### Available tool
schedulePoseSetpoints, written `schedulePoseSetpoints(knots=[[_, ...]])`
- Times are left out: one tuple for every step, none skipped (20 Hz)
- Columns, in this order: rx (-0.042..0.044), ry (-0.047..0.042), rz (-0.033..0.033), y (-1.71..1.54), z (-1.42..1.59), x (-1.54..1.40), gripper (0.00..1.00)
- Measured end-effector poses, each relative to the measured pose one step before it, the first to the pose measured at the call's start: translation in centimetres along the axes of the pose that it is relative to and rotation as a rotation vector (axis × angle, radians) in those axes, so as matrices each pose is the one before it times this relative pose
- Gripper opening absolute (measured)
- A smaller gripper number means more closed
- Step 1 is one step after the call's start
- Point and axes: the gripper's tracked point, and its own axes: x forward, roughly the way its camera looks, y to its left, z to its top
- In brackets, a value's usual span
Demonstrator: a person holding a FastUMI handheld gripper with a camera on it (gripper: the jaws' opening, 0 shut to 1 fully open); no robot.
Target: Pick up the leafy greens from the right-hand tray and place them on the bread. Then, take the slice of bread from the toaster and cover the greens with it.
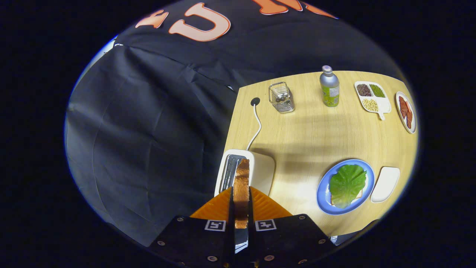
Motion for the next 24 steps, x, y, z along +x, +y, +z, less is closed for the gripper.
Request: schedulePoseSetpoints(knots=[[0.00562, -0.00334, 0.00850, -0.861, -0.198, -0.431, 0.14], [0.00724, -0.00350, 0.00650, -0.884, -0.268, -0.490, 0.14], [0.00844, -0.00153, 0.00601, -1.130, -0.260, -0.303, 0.15], [0.00943, -0.00281, 0.00174, -0.958, -0.318, -0.584, 0.14], [0.00905, -0.00249, -0.00038, -1.125, -0.217, -0.256, 0.15], [0.00867, -0.00325, -0.00436, -1.350, -0.167, -0.175, 0.14], [0.00882, -0.00043, -0.00386, -1.270, -0.192, -0.146, 0.14], [0.01123, 0.00400, -0.00425, -1.200, -0.271, 0.288, 0.14], [0.01080, 0.00559, 0.00486, -1.108, -0.277, 0.070, 0.14], [0.01580, 0.01340, 0.01464, -0.863, -0.397, -0.046, 0.14], [0.02130, 0.01385, 0.01796, -0.829, -0.298, 0.025, 0.14], [0.02515, 0.00546, 0.00156, -0.996, -0.210, 0.058, 0.14], [0.01482, -0.00274, -0.00590, -1.118, 0.074, 0.203, 0.14], [0.00008, 0.00425, -0.01301, -1.285, 0.061, 0.056, 0.14], [-0.00277, 0.00670, -0.01509, -1.079, -0.289, 0.171, 0.14], [-0.00248, 0.00566, -0.00755, -0.824, -0.242, 0.192, 0.14], [-0.00123, 0.00003, -0.00815, -0.900, -0.047, 0.223, 0.14], [-0.01207, -0.00846, 0.00118, -0.814, 0.135, 0.337, 0.14], [-0.01533, -0.00161, -0.00453, -1.089, -0.330, 0.330, 0.14], [0.00092, 0.00748, -0.01537, -1.215, -0.458, 0.114, 0.14], [0.00601, 0.00551, -0.01233, -1.182, -0.241, 0.317, 0.14], [0.00898, 0.00275, -0.01311, -1.051, -0.162, 0.513, 0.14], [0.00791, -0.00274, 0.00367, -0.687, -0.169, 0.559, 0.14], [0.00910, -0.00504, 0.02006, -0.146, -0.081, 0.378, 0.14]])
